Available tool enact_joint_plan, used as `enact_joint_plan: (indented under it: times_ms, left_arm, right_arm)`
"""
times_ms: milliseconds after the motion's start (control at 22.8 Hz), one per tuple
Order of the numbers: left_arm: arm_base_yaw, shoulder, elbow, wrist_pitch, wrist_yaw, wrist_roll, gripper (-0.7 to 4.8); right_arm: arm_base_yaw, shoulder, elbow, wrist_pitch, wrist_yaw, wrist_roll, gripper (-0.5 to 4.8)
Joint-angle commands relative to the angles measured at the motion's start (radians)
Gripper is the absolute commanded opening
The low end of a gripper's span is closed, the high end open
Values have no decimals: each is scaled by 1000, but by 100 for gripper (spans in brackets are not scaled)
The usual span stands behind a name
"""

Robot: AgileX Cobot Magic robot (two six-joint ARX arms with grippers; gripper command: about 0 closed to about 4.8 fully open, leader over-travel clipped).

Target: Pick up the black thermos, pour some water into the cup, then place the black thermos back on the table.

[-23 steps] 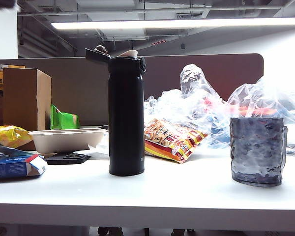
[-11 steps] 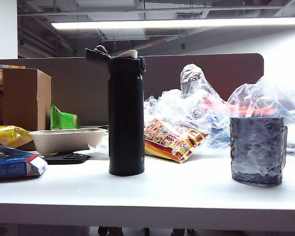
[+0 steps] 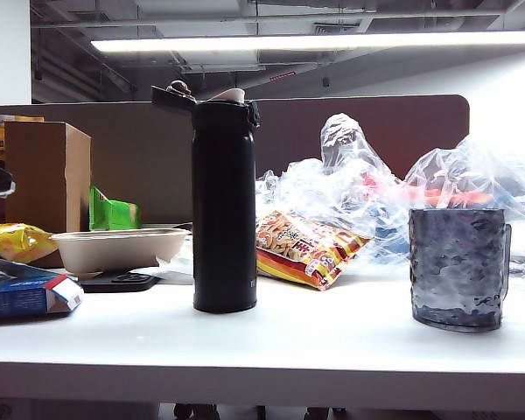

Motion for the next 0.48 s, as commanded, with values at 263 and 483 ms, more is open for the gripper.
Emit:
enact_joint_plan:
  times_ms: [263, 483]
  left_arm:
    - [1, 1, -2, -18, -24, -51, -5]
    - [2, 1, -2, -18, -25, -44, -5]
  right_arm:
    - [1, -6, -6, -1, -21, 34, 68]
    - [1, -6, -6, -4, -21, 34, 73]
